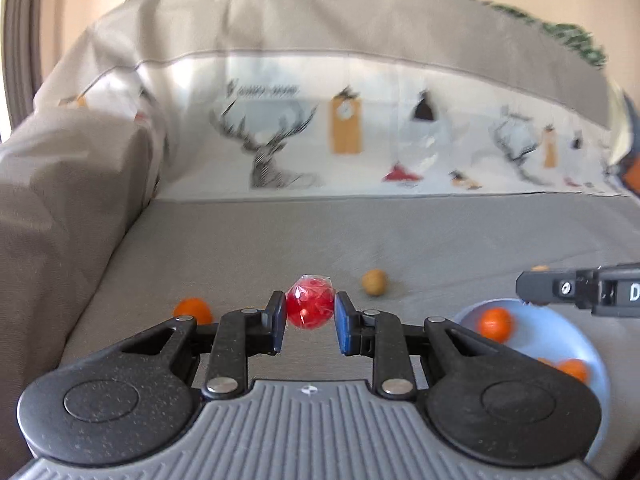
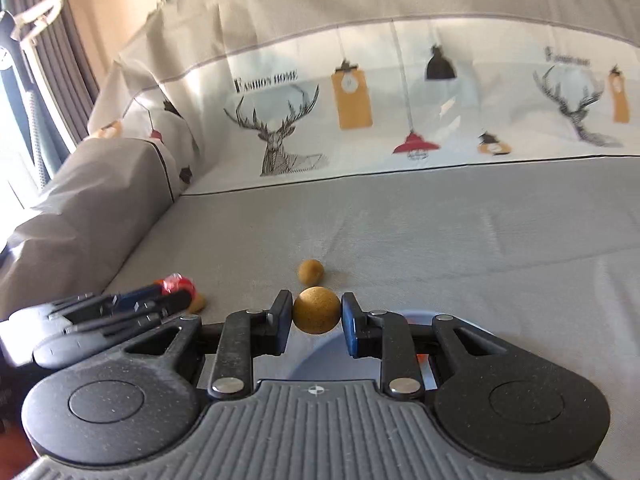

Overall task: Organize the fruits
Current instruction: 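Grasp a red wrapped fruit with left tool while right tool grasps a longan, then carry the red fruit and longan over the blue plate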

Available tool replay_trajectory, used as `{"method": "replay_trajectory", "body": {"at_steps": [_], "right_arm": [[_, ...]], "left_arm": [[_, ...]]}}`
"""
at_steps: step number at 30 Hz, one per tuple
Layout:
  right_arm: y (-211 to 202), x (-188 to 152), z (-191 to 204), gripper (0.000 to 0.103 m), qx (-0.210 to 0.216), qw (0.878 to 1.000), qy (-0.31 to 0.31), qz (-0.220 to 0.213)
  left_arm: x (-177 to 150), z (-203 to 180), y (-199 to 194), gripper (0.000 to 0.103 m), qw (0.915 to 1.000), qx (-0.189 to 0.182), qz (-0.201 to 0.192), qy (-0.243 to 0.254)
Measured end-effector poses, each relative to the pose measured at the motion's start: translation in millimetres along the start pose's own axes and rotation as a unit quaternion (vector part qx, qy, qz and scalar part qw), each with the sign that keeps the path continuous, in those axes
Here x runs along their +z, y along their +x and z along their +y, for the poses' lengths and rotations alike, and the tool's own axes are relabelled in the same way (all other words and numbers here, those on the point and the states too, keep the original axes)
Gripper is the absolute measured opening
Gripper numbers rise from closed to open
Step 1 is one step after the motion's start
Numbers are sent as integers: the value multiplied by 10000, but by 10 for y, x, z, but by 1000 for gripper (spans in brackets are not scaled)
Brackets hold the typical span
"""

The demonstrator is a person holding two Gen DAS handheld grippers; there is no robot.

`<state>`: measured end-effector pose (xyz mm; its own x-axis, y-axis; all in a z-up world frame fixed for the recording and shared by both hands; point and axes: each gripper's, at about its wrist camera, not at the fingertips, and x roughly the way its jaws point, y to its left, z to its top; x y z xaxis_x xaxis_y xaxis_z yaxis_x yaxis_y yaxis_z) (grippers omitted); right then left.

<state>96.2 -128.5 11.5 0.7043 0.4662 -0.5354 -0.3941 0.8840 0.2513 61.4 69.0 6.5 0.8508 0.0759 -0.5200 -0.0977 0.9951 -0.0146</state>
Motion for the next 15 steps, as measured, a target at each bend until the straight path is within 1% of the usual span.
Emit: {"method": "replay_trajectory", "body": {"at_steps": [4,7,9,11,13,15], "right_arm": [[-407,-206,-158,28,-59,9996,158,-226],[-632,-407,-279,28,-158,9989,240,-358],[-736,-517,-356,28,-167,9985,340,-385],[-804,-591,-402,28,-234,9986,265,-398],[-850,-645,-458,28,-322,9986,202,-371],[-888,-670,-544,28,-380,9982,283,-372]], "left_arm": [[-52,-199,-376,28,9986,-379,-263,241],[-118,-332,-600,28,9969,-588,-353,389],[-166,-391,-711,28,9960,-715,-347,416],[-206,-436,-786,28,9954,-799,-319,415],[-246,-477,-821,28,9954,-830,-264,400],[-275,-517,-833,28,9957,-816,-214,384]]}}
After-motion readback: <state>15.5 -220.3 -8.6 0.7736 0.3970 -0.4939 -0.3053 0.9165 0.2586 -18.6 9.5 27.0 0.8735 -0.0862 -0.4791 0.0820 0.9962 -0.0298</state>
